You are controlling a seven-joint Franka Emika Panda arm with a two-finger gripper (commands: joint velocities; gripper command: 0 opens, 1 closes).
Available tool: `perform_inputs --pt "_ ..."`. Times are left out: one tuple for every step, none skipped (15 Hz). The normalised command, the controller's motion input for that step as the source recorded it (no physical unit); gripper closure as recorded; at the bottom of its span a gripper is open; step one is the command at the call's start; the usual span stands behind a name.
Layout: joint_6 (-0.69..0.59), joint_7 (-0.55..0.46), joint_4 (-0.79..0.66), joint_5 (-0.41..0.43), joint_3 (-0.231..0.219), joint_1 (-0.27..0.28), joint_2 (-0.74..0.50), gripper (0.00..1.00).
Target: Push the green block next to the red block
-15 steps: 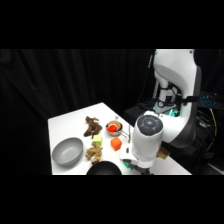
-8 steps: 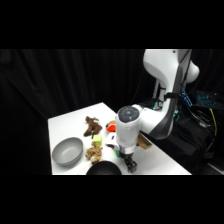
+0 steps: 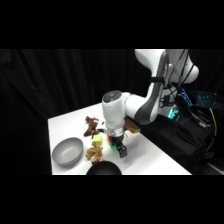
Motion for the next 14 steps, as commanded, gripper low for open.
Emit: perform_inputs --pt "-0.59 -0.63 -0.09 0.285 0.317 -0.283 -0.48 0.00" --pt "-0.65 -0.60 -0.03 0.306 0.279 -0.261 -0.49 0.00" --pt "-0.67 -0.52 0.02 0.286 0.208 -0.220 -0.49 0.00" --pt "-0.66 -0.45 0.06 0.268 0.147 -0.190 -0.49 0.00" --pt "-0.67 -0.38 0.11 0.215 0.080 -0.157 -0.48 0.00" --pt "-0.68 -0.29 0.16 0.156 0.017 -0.136 -0.49 0.00" --pt "-0.65 -0.23 0.21 0.106 -0.030 -0.117 -0.46 0.00" --pt "-0.65 -0.19 0.27 0.081 -0.059 -0.105 -0.42 0.00" --pt "-0.64 -0.15 0.33 0.037 -0.082 -0.091 -0.37 0.00" --pt "-0.60 -0.09 0.37 -0.015 -0.094 -0.071 -0.29 0.00" --pt "-0.52 -0.06 0.39 -0.036 -0.091 -0.057 -0.21 0.00" --pt "-0.45 -0.03 0.40 -0.070 -0.084 -0.045 -0.13 0.00" --pt "-0.36 -0.01 0.42 -0.057 -0.068 -0.034 -0.02 0.00" --pt "-0.29 0.04 0.41 -0.099 -0.055 -0.017 0.05 0.00"
